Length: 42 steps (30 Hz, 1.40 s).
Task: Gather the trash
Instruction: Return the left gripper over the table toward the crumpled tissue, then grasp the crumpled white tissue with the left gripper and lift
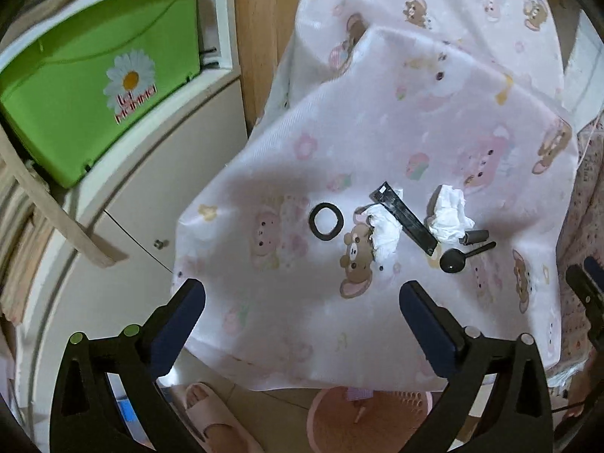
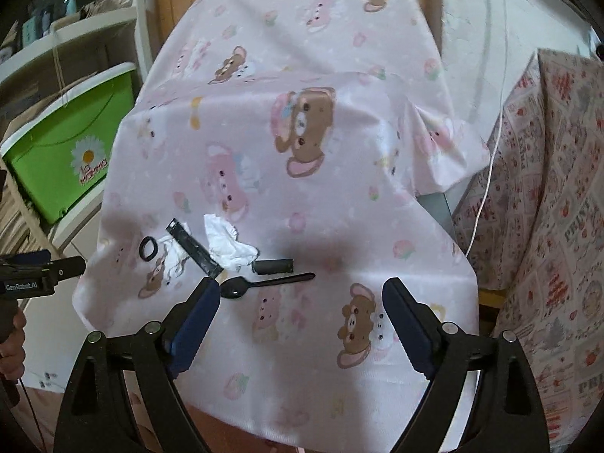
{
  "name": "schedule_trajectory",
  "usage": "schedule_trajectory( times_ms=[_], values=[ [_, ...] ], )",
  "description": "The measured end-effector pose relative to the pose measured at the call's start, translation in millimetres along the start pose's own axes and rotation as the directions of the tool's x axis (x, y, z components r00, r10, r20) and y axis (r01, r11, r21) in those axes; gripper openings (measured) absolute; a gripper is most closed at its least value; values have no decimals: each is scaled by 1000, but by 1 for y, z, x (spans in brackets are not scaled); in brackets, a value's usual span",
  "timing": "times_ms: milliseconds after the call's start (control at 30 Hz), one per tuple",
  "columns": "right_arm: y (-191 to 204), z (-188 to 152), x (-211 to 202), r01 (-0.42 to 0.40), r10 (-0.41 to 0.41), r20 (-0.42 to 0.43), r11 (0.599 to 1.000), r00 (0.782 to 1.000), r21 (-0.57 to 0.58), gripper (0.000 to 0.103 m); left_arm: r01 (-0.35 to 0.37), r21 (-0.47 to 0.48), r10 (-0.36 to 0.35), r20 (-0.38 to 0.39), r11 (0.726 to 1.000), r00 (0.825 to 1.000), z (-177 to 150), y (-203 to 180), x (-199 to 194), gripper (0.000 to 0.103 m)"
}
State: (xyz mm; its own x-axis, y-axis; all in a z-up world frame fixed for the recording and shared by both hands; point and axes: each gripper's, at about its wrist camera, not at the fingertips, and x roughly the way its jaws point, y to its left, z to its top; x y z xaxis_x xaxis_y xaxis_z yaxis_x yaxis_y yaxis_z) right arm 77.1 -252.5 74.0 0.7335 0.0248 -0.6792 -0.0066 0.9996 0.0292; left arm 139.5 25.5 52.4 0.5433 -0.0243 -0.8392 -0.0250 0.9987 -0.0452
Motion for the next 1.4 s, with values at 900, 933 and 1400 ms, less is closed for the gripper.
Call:
schedule_trajectory(
  times_ms=[900,933,1400],
  values=[
    [-11,-5,51,103,-105,-37,993,994,-62,89,107,49,-102,-88,993,991,6,-51,70,72],
    [-11,-5,52,99,-101,-41,993,994,-57,89,110,51,-105,-90,993,990,7,-55,72,69],
    [-19,-5,65,96,-99,-94,995,991,-30,89,134,60,-124,-145,989,982,21,-68,100,54]
  ],
)
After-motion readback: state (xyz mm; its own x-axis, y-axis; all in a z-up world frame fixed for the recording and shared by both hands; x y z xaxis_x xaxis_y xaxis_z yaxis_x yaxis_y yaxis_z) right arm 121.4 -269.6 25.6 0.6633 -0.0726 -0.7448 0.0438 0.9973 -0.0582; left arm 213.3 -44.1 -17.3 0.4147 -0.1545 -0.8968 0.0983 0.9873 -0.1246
